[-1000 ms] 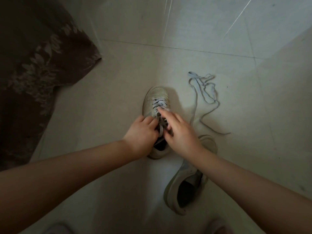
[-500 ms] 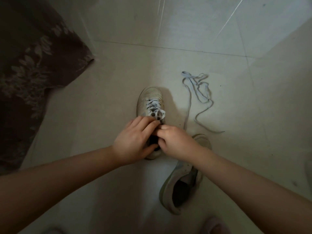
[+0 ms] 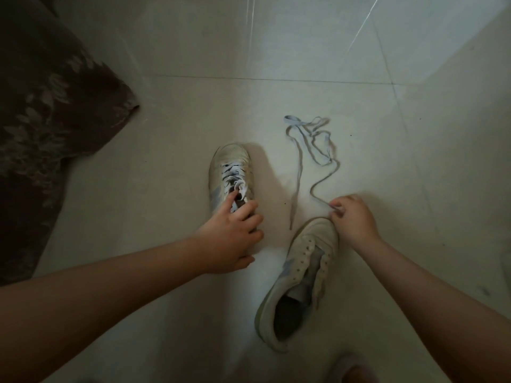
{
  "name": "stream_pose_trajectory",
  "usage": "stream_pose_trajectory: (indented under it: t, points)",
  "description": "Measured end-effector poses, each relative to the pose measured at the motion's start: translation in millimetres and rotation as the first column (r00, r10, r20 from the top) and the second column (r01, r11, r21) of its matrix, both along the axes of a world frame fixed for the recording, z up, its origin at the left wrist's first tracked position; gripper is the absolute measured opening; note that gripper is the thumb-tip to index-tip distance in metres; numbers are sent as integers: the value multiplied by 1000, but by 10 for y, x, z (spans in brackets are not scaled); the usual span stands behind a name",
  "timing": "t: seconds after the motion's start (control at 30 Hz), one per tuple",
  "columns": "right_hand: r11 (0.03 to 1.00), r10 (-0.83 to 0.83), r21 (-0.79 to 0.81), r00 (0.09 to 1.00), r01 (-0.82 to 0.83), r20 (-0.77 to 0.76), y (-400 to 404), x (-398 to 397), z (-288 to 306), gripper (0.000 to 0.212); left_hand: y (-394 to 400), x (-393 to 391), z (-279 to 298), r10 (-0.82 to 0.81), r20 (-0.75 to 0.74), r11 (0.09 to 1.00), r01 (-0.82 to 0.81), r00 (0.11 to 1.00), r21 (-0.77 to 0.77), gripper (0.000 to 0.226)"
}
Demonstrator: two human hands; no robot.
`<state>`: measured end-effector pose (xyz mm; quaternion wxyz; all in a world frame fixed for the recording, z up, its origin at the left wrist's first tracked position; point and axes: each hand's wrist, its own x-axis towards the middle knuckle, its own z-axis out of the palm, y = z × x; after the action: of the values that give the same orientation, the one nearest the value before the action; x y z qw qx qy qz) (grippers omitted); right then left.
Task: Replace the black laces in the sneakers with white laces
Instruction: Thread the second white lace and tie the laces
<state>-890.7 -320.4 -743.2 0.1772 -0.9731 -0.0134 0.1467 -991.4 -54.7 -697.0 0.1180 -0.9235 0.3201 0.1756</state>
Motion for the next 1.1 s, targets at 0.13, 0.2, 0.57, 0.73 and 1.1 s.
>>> stream_pose_trajectory:
  t: [0.13,0.2,0.57,0.73,1.1]
  points:
    - [994,58,-94,998,-55,28,8,2,-7,9,56,-35,-13,46,195,998,-36,980,-52,25]
    - [996,67,-68,994,-61,85,14,0,12,9,-37,-92,10,81,236,989,-49,968,-139,30]
    - [801,-224,538,965,263,-138,280,34,267,4,-1068,-110,18,84,-157,965,-120,984,-233,86]
    - [498,-190,707,858,503,-476,366,28,415,11,-887,-117,10,199,-185,946,-238,962,-220,78]
    - [472,-81,728,847,497,-526,484,-68,411,11,-579,214,46,323,-41,934,-325,946,-149,65]
